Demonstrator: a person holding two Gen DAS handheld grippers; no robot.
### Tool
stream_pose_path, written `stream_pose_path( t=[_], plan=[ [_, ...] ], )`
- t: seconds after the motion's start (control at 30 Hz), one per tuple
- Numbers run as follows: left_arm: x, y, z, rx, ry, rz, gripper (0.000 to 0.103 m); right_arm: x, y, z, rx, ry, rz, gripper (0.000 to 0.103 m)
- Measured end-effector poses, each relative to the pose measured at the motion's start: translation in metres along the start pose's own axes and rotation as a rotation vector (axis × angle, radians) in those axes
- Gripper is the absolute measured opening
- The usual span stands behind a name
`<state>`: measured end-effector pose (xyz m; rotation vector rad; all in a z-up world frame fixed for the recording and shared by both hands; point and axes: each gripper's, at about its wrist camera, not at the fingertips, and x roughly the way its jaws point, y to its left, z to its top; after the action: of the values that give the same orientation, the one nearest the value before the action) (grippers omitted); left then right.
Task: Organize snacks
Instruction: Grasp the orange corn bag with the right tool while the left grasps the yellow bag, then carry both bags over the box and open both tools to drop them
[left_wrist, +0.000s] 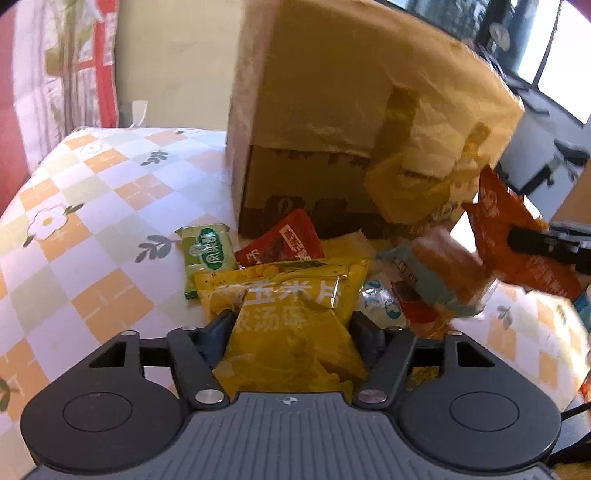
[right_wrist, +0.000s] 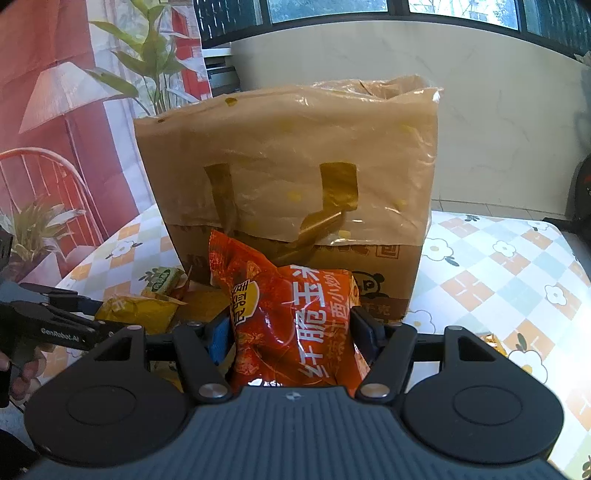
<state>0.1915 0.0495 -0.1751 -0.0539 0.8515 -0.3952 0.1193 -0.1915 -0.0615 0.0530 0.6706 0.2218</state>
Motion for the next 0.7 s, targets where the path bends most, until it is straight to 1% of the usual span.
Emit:
stream_pose_path(
  t=[0.23,0.37,0.5,0.63,0.7],
  plan=[
    [-0.041,0.005,0.009,-0.074,-0.110,-0.009,0.068,-0.013,0.004,0.012,-0.004,-0.050,0.036,0.066],
    [-0.067,-0.004,0.024,-0.068,-0.188,-0.033,0.068,-0.030,0.005,0.028,0.005,-0.112,0.080,0.066],
    [-0.091,-0.020,0.054,-0.021,-0.290,-0.046,0.068,-0.051,0.006,0.053,0.021,-0.202,0.132,0.066],
    [-0.108,-0.028,0.089,-0.013,-0.379,-0.087,0.068,-0.071,0.006,0.081,0.019,-0.286,0.156,0.066],
    [-0.114,-0.036,0.105,0.007,-0.417,-0.104,0.068,-0.078,0.004,0.096,0.024,-0.327,0.165,0.066]
  ],
)
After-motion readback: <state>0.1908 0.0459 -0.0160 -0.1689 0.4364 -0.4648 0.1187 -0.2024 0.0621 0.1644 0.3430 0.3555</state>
